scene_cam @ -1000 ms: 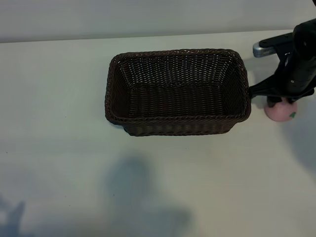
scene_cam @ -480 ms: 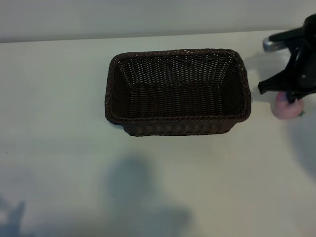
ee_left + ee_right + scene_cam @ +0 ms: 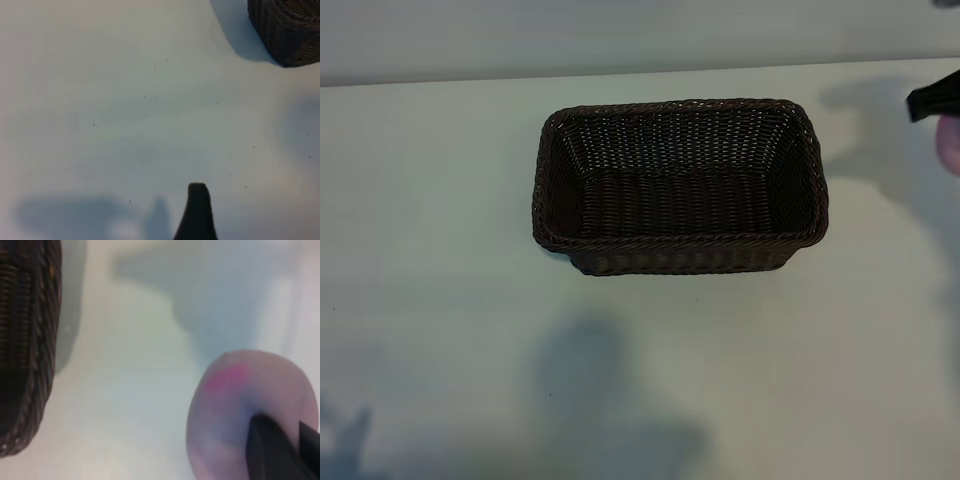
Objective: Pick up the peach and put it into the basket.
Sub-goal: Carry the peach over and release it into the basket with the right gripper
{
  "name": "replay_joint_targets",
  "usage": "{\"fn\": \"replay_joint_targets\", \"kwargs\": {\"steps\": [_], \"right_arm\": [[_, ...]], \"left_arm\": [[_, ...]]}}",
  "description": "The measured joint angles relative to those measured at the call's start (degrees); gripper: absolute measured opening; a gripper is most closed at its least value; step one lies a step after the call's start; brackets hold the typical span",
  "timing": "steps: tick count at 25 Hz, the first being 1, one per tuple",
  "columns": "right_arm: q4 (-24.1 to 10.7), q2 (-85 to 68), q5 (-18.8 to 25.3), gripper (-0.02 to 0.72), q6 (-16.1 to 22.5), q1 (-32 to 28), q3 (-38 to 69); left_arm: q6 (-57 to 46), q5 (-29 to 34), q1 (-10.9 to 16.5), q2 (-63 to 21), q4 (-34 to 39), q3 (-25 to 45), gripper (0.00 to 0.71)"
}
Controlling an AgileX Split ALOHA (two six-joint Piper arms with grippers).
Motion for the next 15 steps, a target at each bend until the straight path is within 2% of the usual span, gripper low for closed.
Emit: {"fn": "replay_joint_targets", "kwargs": {"steps": [4, 9, 15], "right_arm": [[1.80, -0.71, 4.15, 0.044, -0.69, 0.00, -4.83], [8.21, -0.71, 4.57, 0.044, -2.40, 1.06, -7.33], [9.66, -0.71, 4.55, 0.044, -2.21, 7.42, -7.40]], "left_arm": [[0.00, 0.00, 0.00, 0.00, 0.00, 0.00, 0.597], [0.00, 0.00, 0.00, 0.00, 0.00, 0.00, 0.596], [0.00, 0.00, 0.00, 0.00, 0.00, 0.00, 0.596]]}}
